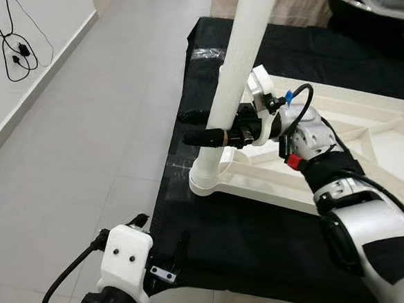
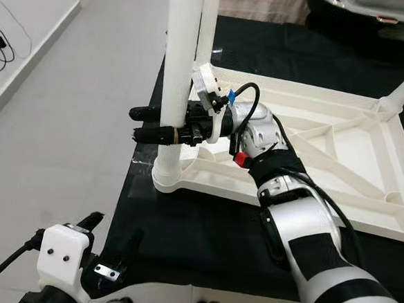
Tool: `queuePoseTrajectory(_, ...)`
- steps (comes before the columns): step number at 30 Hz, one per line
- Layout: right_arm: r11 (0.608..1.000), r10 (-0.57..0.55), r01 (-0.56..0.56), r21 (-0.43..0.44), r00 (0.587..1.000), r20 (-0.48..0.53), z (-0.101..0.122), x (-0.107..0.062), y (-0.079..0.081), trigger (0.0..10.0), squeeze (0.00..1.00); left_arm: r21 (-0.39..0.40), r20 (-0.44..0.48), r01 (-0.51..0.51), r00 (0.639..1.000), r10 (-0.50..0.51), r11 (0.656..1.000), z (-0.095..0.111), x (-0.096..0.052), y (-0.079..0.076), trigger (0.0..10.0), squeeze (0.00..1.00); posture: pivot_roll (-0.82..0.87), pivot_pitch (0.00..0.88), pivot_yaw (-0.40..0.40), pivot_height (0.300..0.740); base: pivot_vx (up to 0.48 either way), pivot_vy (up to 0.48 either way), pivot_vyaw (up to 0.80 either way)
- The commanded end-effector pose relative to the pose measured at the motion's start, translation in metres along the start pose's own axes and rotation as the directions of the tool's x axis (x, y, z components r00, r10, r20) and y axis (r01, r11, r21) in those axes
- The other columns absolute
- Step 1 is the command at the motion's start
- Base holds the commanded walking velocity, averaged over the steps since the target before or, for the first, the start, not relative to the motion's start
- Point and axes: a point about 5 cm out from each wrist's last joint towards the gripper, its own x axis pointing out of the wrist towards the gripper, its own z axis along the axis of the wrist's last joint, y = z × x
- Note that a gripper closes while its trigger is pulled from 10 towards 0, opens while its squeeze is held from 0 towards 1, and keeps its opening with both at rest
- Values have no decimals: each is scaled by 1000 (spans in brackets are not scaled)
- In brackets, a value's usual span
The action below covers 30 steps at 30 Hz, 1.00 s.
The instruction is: Building children table
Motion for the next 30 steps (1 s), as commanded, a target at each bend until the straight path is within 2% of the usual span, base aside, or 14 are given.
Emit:
queuePoseTrajectory(1,993,65,-61,101,997,-31,-23,9,9,10000,0,-9,-16,20,1000,-20,1000,-1,-2,-3,10000,0,230,250,-118,740,0,0,0)
queuePoseTrajectory(10,990,105,-98,101,992,-68,-31,21,11,10000,0,-9,-16,17,1000,-17,1000,-1,-2,-2,10000,0,231,250,-123,740,0,0,0)
queuePoseTrajectory(16,990,105,-96,101,990,-93,-40,41,11,10000,0,-9,-11,14,1000,-14,1000,-1,0,-2,10000,0,220,247,-129,740,0,0,0)
queuePoseTrajectory(19,990,102,-91,112,989,-102,-42,46,12,10000,0,-10,-9,11,1000,-12,1000,0,0,-2,10000,0,218,247,-129,740,0,0,0)
queuePoseTrajectory(20,990,86,-71,125,989,-123,-46,50,13,10000,0,-10,-8,10,1000,-10,1000,0,0,-2,10000,0,218,247,-129,740,0,0,0)
queuePoseTrajectory(22,992,-23,45,116,983,-181,-54,54,8,10000,0,-10,-6,10,1000,-10,1000,0,1,-2,10000,0,212,245,-132,740,0,0,0)
queuePoseTrajectory(25,992,-23,45,116,983,-181,-54,54,8,10000,0,-10,-6,10,1000,-10,1000,0,1,-2,10000,0,212,245,-132,740,0,0,0)
queuePoseTrajectory(26,986,-69,96,138,980,-189,-57,54,6,10000,0,-10,-5,9,1000,-9,1000,0,1,-2,10000,0,212,245,-132,740,0,0,0)
queuePoseTrajectory(27,986,-69,96,138,980,-189,-57,54,6,10000,0,-10,-5,9,1000,-9,1000,0,1,-2,10000,0,212,245,-132,740,0,0,0)
queuePoseTrajectory(29,958,-200,242,150,947,-251,-67,49,3,10000,0,-6,-2,4,1000,-4,1000,0,2,0,10000,0,200,241,-132,740,0,0,0)
queuePoseTrajectory(30,958,-200,242,150,947,-251,-67,49,3,10000,0,-6,-2,4,1000,-4,1000,0,2,0,10000,0,200,241,-132,740,0,0,0)
